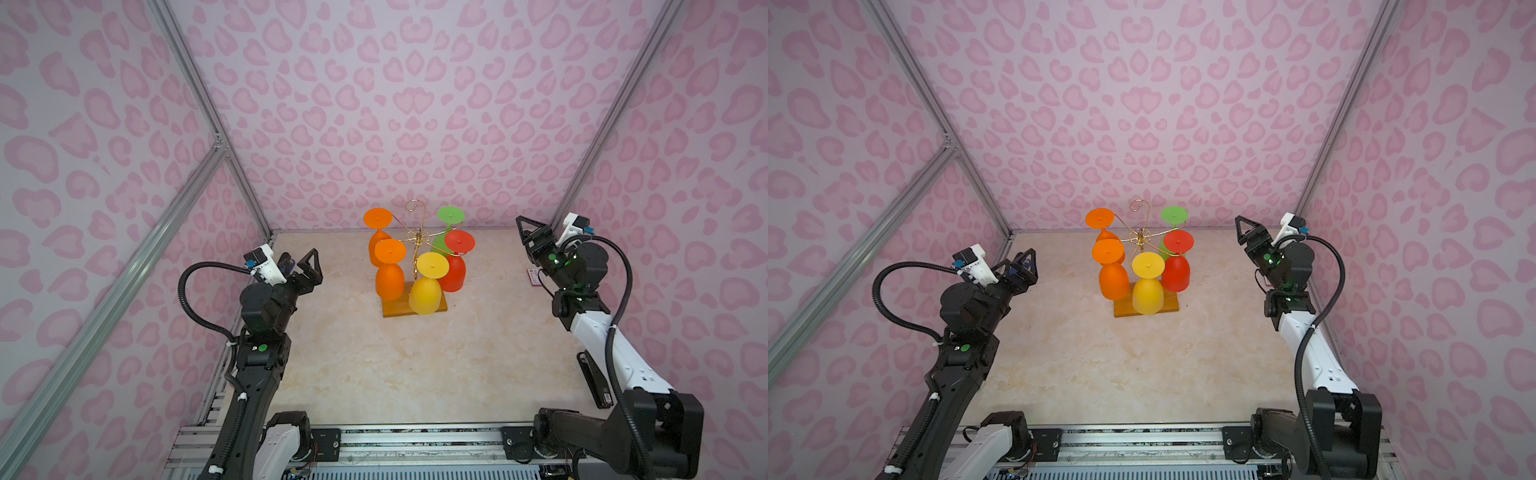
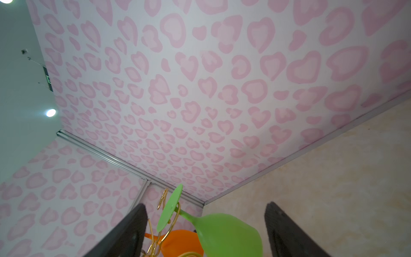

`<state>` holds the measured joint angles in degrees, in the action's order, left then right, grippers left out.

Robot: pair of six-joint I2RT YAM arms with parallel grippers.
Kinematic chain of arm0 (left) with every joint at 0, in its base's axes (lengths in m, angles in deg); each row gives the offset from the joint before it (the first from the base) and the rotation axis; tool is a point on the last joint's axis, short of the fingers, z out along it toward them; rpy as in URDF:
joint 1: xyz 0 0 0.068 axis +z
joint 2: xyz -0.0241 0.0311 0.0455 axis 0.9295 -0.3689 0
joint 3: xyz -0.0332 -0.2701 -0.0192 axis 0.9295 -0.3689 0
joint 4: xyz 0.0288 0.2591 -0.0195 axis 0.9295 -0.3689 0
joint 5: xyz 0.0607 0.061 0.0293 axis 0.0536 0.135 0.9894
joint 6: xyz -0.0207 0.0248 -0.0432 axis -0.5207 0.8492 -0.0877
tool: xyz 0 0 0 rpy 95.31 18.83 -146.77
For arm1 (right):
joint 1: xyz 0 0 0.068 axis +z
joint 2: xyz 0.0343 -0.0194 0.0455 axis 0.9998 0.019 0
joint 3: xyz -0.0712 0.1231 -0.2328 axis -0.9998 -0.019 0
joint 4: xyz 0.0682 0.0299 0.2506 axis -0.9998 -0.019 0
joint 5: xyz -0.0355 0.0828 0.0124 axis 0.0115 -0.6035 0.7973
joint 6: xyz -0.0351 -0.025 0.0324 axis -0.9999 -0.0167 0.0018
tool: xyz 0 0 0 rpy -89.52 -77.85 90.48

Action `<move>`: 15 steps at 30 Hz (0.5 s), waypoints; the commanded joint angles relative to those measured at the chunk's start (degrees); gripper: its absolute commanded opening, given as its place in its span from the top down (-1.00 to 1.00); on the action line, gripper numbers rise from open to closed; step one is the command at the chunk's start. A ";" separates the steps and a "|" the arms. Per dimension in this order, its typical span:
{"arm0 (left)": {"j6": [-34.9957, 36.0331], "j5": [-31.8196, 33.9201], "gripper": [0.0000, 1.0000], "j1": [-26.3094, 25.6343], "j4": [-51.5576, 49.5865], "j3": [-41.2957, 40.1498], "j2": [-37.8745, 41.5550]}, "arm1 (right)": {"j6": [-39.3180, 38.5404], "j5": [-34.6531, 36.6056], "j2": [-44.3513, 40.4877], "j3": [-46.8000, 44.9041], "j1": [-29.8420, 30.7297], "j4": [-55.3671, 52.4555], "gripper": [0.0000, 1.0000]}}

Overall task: Take the wine glass off the wine glass rack
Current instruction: Pick up the wine glass from the wine glass rack.

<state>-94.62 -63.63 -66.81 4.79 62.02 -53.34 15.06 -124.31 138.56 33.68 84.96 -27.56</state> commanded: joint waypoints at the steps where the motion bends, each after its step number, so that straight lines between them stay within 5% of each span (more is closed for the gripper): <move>1: -1.33 -2.97 -0.88 0.12 -0.53 0.86 -0.60 | 7.27 -6.49 4.56 3.90 1.54 7.30 -0.62; 15: -0.63 -3.30 -0.84 0.09 -0.32 1.64 -1.65 | -0.32 -6.54 16.25 17.85 9.54 -3.44 -0.50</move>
<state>-95.80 -66.37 -66.81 3.54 62.88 -54.73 17.84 -130.34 153.81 50.25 93.68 -28.10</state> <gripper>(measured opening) 0.919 0.755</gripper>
